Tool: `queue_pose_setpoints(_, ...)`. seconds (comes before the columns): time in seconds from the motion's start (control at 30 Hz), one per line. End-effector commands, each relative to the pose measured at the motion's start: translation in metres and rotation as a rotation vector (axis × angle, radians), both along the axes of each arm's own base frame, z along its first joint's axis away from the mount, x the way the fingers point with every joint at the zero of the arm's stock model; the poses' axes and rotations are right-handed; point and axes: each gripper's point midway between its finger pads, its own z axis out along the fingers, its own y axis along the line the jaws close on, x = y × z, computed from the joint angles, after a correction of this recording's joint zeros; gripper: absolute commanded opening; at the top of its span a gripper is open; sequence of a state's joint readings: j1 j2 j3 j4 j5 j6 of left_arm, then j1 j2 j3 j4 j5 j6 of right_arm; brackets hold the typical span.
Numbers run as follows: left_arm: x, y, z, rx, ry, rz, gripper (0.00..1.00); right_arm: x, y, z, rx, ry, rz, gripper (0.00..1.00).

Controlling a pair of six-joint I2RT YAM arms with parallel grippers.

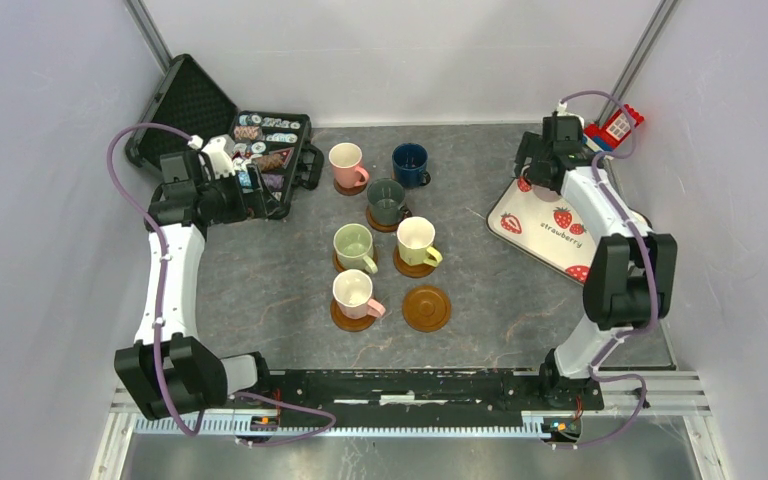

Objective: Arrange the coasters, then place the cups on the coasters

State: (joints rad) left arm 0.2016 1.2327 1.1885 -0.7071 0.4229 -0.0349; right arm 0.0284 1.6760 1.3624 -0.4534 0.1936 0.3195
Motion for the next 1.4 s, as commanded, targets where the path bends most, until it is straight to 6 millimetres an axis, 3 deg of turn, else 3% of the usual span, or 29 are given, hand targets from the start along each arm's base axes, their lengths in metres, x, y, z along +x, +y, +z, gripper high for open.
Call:
queue_pose_setpoints(0.0, 0.012, 0.011, 0.013, 0.079, -0.05, -0.023, 1.0, 0.035, -0.023, 0.022, 0.014, -0.119, -0.256, 0.98)
queue_pose_setpoints(0.13, 0.016, 0.014, 0.004, 0.086, -0.026, -0.025, 1.0, 0.049, -0.031, 0.006, -0.012, -0.092, -0.307, 0.98)
queue_pose_setpoints(0.37, 0.02, 0.018, -0.008, 0.099, 0.009, -0.023, 1.0, 0.075, -0.034, -0.006, -0.019, -0.1, -0.355, 0.98)
queue_pose_setpoints(0.7, 0.028, 0.022, -0.019, 0.105, 0.041, -0.012, 1.0, 0.086, -0.052, -0.025, -0.137, -0.069, -0.386, 0.98)
queue_pose_setpoints(0.8, 0.03, 0.022, -0.02, 0.102, 0.046, -0.013, 1.0, 0.088, -0.053, -0.03, -0.163, -0.051, -0.349, 0.87)
queue_pose_setpoints(0.93, 0.031, 0.022, -0.019, 0.101, 0.044, -0.017, 1.0, 0.081, -0.054, -0.032, -0.181, -0.007, -0.286, 0.79)
queue_pose_setpoints(1.23, 0.031, 0.018, -0.016, 0.087, 0.033, -0.034, 1.0, 0.058, -0.059, -0.033, -0.276, 0.139, -0.112, 0.95)
queue_pose_setpoints(1.37, 0.028, 0.018, -0.013, 0.095, 0.021, -0.038, 1.0, 0.046, -0.077, -0.037, -0.294, 0.197, -0.051, 0.98)
